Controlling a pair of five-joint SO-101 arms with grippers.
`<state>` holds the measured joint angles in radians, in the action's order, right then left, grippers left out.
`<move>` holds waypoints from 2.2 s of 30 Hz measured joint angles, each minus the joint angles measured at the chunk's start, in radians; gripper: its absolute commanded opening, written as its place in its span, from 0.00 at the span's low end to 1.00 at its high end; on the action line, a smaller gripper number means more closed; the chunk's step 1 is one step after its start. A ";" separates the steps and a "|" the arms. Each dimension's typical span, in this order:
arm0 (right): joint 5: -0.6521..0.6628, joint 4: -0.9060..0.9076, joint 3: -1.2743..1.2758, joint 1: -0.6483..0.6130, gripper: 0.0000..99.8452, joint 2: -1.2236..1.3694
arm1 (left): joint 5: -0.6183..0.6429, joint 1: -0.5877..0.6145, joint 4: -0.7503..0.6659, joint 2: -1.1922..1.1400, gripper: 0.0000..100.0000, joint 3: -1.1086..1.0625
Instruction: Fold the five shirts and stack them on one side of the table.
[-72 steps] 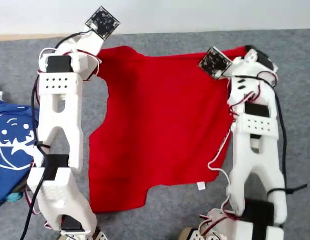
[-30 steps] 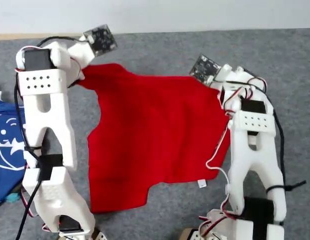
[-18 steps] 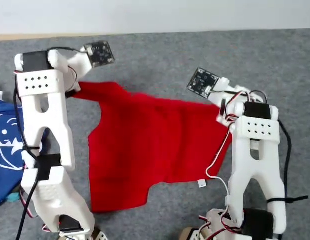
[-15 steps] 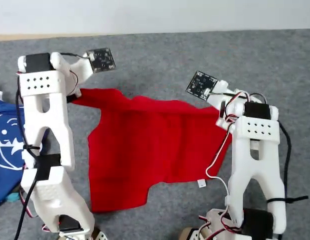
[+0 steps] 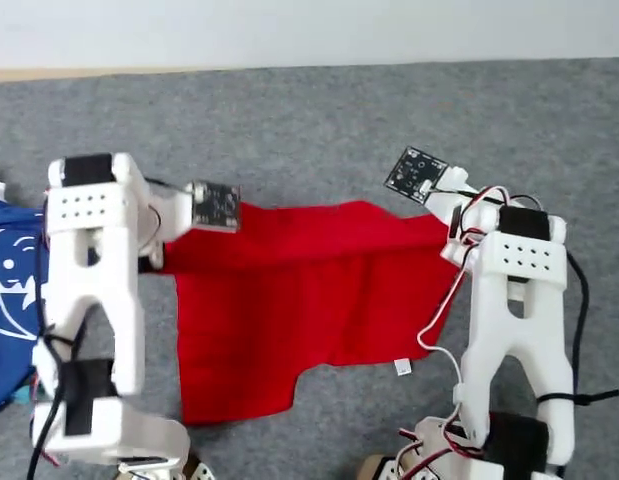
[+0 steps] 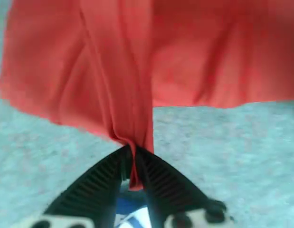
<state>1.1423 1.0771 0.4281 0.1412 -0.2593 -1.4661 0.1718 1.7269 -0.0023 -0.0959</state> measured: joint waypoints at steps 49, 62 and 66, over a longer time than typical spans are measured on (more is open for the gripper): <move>0.000 -0.034 0.091 0.006 0.01 -0.002 | 0.184 -0.210 -0.003 0.678 0.11 -0.721; 0.000 -0.034 0.143 0.006 0.01 -0.002 | 0.491 0.094 -0.290 0.678 0.11 -0.660; 0.000 -0.034 0.143 -0.028 0.01 -0.002 | 0.683 0.153 -0.404 0.678 0.05 -0.713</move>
<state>1.1423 1.0434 0.5708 0.1135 -0.2608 -0.7833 0.3253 1.3234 0.6759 -0.8094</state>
